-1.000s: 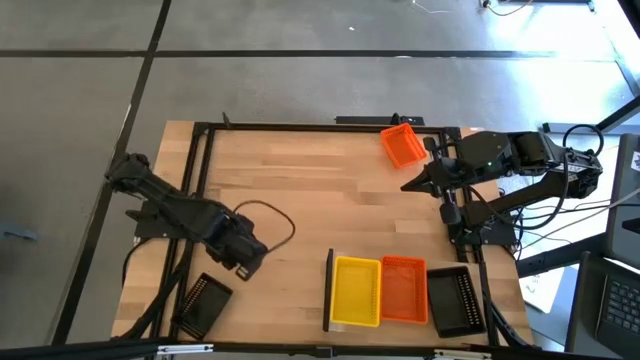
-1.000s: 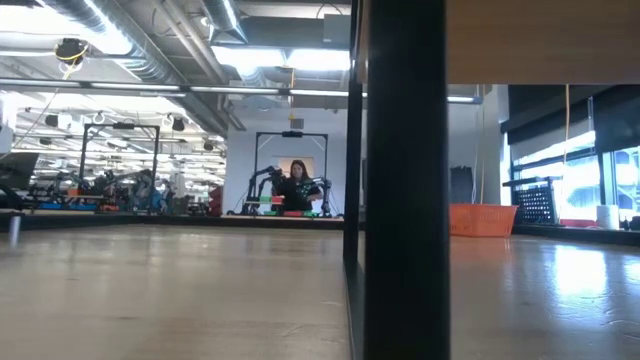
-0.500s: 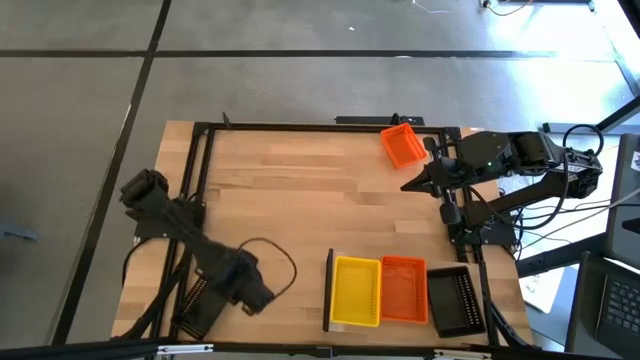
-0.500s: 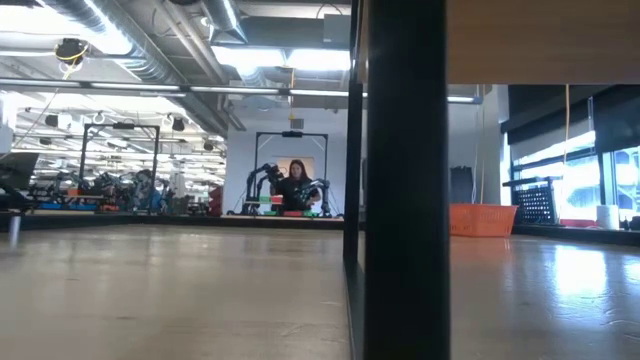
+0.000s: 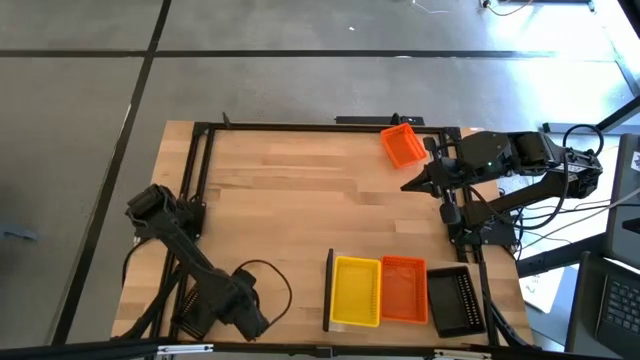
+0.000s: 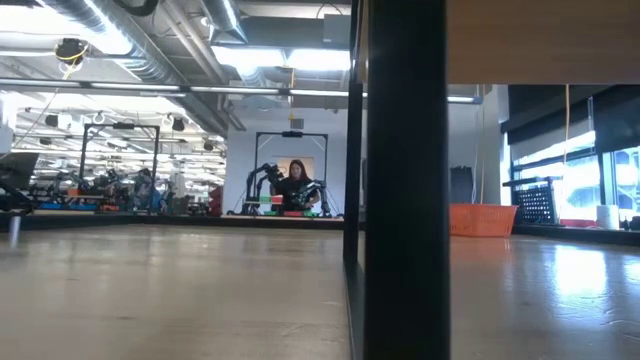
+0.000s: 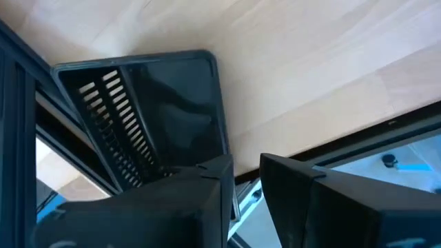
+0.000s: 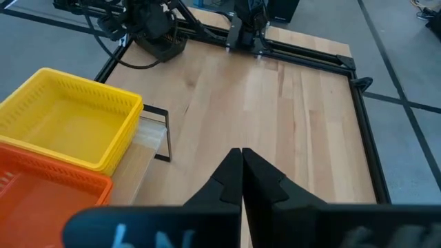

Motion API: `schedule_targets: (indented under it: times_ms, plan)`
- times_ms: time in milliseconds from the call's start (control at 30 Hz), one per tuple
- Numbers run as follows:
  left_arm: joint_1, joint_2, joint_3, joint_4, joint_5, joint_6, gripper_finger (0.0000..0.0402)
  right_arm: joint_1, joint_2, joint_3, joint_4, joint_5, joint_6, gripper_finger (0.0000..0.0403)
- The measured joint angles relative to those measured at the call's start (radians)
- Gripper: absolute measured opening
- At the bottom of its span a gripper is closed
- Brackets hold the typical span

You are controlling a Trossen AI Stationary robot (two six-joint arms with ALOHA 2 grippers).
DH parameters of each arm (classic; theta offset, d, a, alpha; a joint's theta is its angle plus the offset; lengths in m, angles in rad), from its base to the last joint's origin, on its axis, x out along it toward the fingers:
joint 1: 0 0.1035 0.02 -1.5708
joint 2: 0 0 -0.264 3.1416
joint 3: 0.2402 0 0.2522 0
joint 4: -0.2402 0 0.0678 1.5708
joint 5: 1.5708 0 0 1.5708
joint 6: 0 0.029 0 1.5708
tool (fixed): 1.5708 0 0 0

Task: Stack baskets on shelf by color
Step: Stack the black bin on top of the black bin

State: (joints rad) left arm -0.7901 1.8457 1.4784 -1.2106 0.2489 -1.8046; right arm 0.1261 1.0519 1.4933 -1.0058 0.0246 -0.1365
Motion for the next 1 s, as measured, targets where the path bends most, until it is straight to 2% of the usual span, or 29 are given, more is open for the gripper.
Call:
schedule_targets:
  times_ms: [500,767,1000]
  plan:
    - [-0.012,0.100,0.000,-0.003,0.005,0.016,0.0064,0.000,0.000,0.000,0.013,0.000,0.002,0.0000]
    - [-0.011,0.108,0.000,-0.013,0.005,0.061,0.0064,0.000,0.000,0.000,0.023,0.000,0.001,0.0000]
    - [-0.014,0.106,0.000,-0.093,0.028,0.011,0.0064,0.000,0.000,0.000,0.023,0.000,0.001,0.0000]
